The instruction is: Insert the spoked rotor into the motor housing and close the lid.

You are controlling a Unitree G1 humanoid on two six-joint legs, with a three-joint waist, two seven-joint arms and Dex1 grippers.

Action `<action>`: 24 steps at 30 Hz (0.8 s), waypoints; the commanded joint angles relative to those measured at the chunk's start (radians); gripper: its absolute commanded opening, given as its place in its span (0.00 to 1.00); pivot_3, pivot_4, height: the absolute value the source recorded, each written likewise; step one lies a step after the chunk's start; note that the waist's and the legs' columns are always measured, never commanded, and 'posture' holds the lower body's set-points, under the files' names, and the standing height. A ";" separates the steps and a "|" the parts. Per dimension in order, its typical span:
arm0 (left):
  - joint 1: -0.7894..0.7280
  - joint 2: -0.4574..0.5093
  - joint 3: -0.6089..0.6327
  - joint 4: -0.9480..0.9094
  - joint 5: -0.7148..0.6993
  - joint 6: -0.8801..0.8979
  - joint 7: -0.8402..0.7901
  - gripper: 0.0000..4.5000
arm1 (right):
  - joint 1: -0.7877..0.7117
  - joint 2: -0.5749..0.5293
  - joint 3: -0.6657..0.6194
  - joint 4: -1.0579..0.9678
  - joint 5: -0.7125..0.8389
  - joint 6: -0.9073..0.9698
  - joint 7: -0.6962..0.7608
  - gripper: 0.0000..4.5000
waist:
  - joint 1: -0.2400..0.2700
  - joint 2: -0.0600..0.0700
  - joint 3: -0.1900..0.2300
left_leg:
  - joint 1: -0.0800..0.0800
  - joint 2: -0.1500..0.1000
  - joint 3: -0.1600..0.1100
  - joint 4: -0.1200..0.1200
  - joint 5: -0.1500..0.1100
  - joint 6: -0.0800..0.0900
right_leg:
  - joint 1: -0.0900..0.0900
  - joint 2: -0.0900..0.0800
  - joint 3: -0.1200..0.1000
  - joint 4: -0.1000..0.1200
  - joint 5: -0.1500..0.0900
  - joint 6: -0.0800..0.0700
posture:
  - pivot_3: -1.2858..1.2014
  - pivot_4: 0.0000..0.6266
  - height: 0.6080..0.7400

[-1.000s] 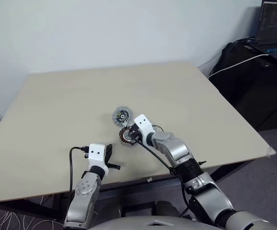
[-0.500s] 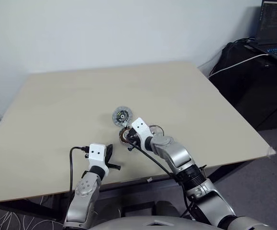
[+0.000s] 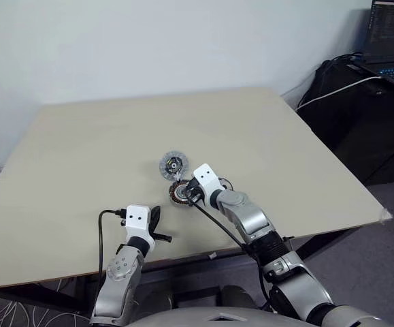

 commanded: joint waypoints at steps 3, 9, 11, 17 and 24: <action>-0.004 -0.004 0.001 -0.021 0.000 -0.019 0.006 0.00 | -0.049 0.024 -0.011 0.032 -0.011 -0.041 -0.007 0.01 | 0.000 0.000 0.000 | 0.000 0.000 0.000 0.000 0.000 0.000 | 0.000 0.000 0.000 0.000 0.000 0.000 | 0.52 0.00 1.00; 0.002 -0.004 0.002 -0.024 0.000 -0.025 0.008 0.00 | -0.074 0.032 -0.023 0.084 -0.014 -0.068 -0.016 0.01 | -0.001 0.000 0.000 | 0.000 0.000 0.000 0.000 0.000 0.000 | 0.000 0.000 0.000 0.000 0.000 0.000 | 0.52 0.00 1.00; 0.002 -0.004 0.002 -0.025 0.001 -0.025 0.008 0.00 | -0.076 0.033 -0.023 0.089 -0.015 -0.071 -0.015 0.01 | -0.001 0.000 0.000 | 0.000 0.000 0.000 0.000 0.000 0.000 | 0.000 0.000 0.000 0.000 0.000 0.000 | 0.52 0.00 1.00; 0.004 -0.001 0.001 -0.028 0.000 -0.023 0.005 0.00 | -0.069 0.037 -0.017 0.081 -0.015 -0.068 -0.005 0.01 | -0.001 0.000 0.000 | 0.000 0.000 0.000 0.000 0.000 0.000 | 0.000 0.000 0.000 0.000 0.000 0.000 | 0.52 0.00 1.00; 0.002 0.002 0.003 -0.028 -0.004 -0.017 0.000 0.00 | -0.042 0.024 0.005 0.049 -0.009 -0.049 0.052 0.01 | -0.001 0.000 0.000 | 0.000 0.000 0.000 0.000 0.000 0.000 | 0.000 0.000 0.000 0.000 0.000 0.000 | 0.52 0.00 1.00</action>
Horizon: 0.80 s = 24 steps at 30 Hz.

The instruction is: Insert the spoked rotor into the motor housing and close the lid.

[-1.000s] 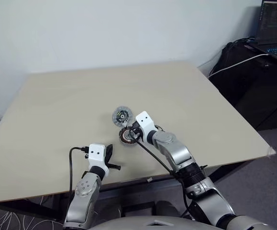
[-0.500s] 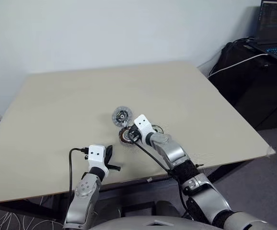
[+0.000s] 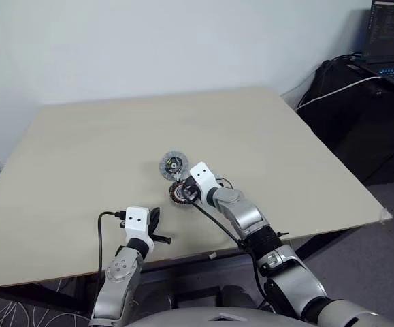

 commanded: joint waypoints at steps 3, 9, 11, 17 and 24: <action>-0.010 0.000 0.002 -0.028 -0.005 -0.014 -0.001 0.00 | 0.019 -0.010 0.030 -0.065 0.004 0.018 0.068 0.01 | 0.000 0.000 0.000 | 0.000 0.000 0.000 0.000 0.000 0.000 | 0.000 0.000 0.000 0.000 0.000 0.000 | 0.52 0.00 1.00; -0.012 0.001 0.000 -0.026 -0.006 -0.012 -0.002 0.00 | 0.029 -0.006 0.026 -0.077 -0.005 0.018 0.064 0.01 | -0.006 0.000 0.000 | 0.001 0.000 0.000 0.000 0.000 0.000 | 0.000 0.000 0.000 0.001 0.000 0.000 | 0.52 0.00 1.00; -0.013 0.001 0.001 -0.027 -0.007 -0.011 -0.002 0.00 | 0.030 -0.002 0.017 -0.079 -0.012 0.004 0.044 0.01 | -0.006 0.000 0.000 | 0.001 0.000 0.000 0.000 0.000 -0.001 | 0.000 0.000 0.000 0.001 0.000 0.000 | 0.52 0.00 1.00; -0.011 -0.001 0.002 -0.027 -0.008 -0.012 0.000 0.00 | 0.028 0.015 -0.002 -0.097 -0.010 -0.057 0.005 0.01 | -0.006 0.000 0.000 | 0.001 0.000 0.000 0.000 0.000 -0.001 | 0.000 0.000 0.000 0.001 0.000 0.000 | 0.52 0.00 1.00; -0.012 0.000 0.004 -0.025 -0.011 -0.011 -0.001 0.00 | 0.030 0.033 0.035 -0.103 -0.007 -0.035 0.050 0.01 | -0.006 0.000 0.000 | 0.001 0.000 0.000 0.000 0.000 -0.001 | 0.000 0.000 0.000 0.002 0.000 0.000 | 0.52 0.00 1.00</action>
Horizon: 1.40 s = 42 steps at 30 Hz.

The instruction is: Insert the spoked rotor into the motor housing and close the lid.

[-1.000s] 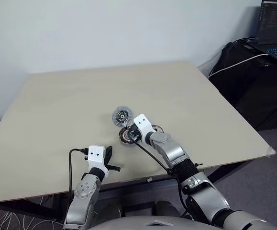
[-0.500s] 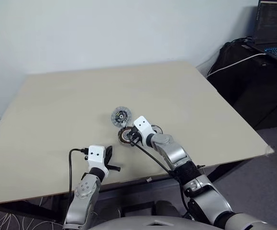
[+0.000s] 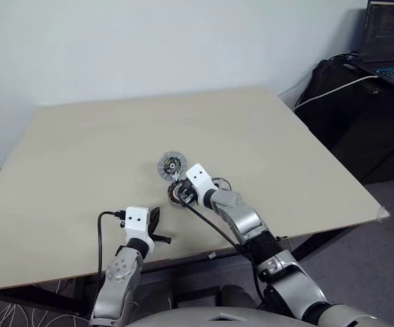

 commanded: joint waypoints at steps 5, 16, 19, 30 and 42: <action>-0.010 -0.001 0.004 -0.027 -0.003 -0.014 0.002 0.00 | -0.013 0.022 0.018 -0.010 -0.005 0.000 0.014 0.01 | 0.000 0.000 0.000 | 0.000 0.000 0.000 0.000 0.000 0.000 | 0.000 0.000 0.000 0.000 0.000 0.000 | 0.52 0.00 1.00; -0.011 -0.001 0.005 -0.028 -0.004 -0.016 0.001 0.00 | -0.025 -0.018 -0.030 0.061 -0.006 -0.008 -0.012 0.01 | 0.007 0.000 0.000 | 0.000 0.000 0.000 0.000 0.000 0.000 | 0.001 0.000 0.000 0.000 0.000 0.000 | 0.52 0.00 1.00; -0.011 -0.001 0.004 -0.026 -0.005 -0.016 -0.001 0.00 | -0.020 -0.027 -0.037 0.064 -0.007 -0.009 -0.017 0.01 | 0.009 0.000 0.000 | 0.000 -0.001 0.000 0.000 0.000 0.000 | 0.001 -0.001 0.000 0.000 0.000 0.000 | 0.52 0.00 1.00; -0.013 -0.002 0.005 -0.025 -0.006 -0.016 -0.002 0.00 | 0.044 -0.070 -0.017 -0.056 0.018 0.052 0.045 0.01 | 0.018 0.000 0.000 | 0.000 -0.001 -0.001 0.000 0.000 0.000 | 0.002 -0.001 -0.001 0.000 0.000 0.000 | 0.52 0.00 1.00; -0.021 -0.001 0.003 -0.020 -0.011 -0.011 -0.009 0.00 | 0.070 -0.076 -0.013 -0.129 0.045 0.050 0.069 0.01 | 0.009 0.001 -0.001 | 0.001 0.000 -0.001 0.000 0.000 0.000 | 0.002 0.000 -0.001 -0.001 0.000 0.000 | 0.52 0.00 1.00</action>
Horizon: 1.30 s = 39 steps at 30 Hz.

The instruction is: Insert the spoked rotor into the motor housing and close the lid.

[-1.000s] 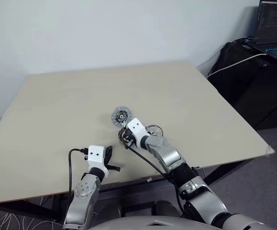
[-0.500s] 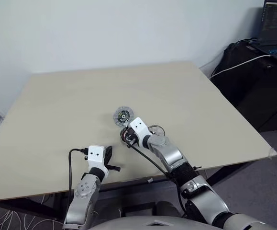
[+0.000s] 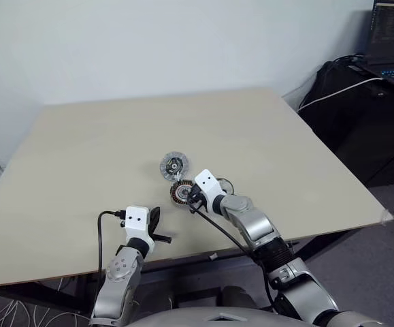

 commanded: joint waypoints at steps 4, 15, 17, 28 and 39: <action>-0.016 -0.001 0.002 -0.020 -0.008 -0.011 -0.006 0.00 | -0.020 0.033 -0.023 -0.013 0.027 -0.045 0.007 0.01 | -0.003 0.000 0.001 | 0.000 0.000 0.000 0.000 0.000 0.000 | 0.000 0.000 0.000 0.000 0.000 0.000 | 0.52 0.00 1.00; -0.014 0.000 0.003 -0.019 -0.008 -0.013 -0.006 0.00 | -0.085 0.090 -0.046 0.119 0.015 -0.099 -0.055 0.01 | -0.002 0.000 0.001 | 0.000 0.000 0.000 -0.001 0.000 0.000 | -0.001 0.000 0.000 0.000 0.000 0.000 | 0.52 0.00 1.00; -0.012 -0.001 0.001 -0.020 -0.007 -0.015 -0.006 0.00 | -0.092 0.094 -0.045 0.138 0.013 -0.108 -0.058 0.01 | -0.003 0.000 0.001 | 0.000 0.000 0.000 -0.001 0.000 0.000 | -0.001 0.000 0.000 0.000 0.000 -0.001 | 0.52 0.00 1.00; -0.006 -0.003 0.003 -0.023 -0.010 -0.013 -0.003 0.00 | -0.129 0.127 -0.028 0.230 -0.011 -0.134 -0.059 0.01 | -0.005 0.000 0.001 | 0.000 0.000 0.000 -0.001 0.000 0.000 | -0.001 0.001 0.000 0.001 0.000 -0.001 | 0.52 0.00 1.00; -0.002 -0.004 0.006 -0.029 -0.006 -0.015 0.006 0.00 | -0.109 0.115 -0.057 0.148 -0.019 -0.184 -0.074 0.01 | -0.015 0.000 0.001 | 0.001 0.000 0.000 -0.001 0.001 -0.002 | -0.002 0.001 0.000 0.004 -0.001 -0.002 | 0.52 0.00 1.00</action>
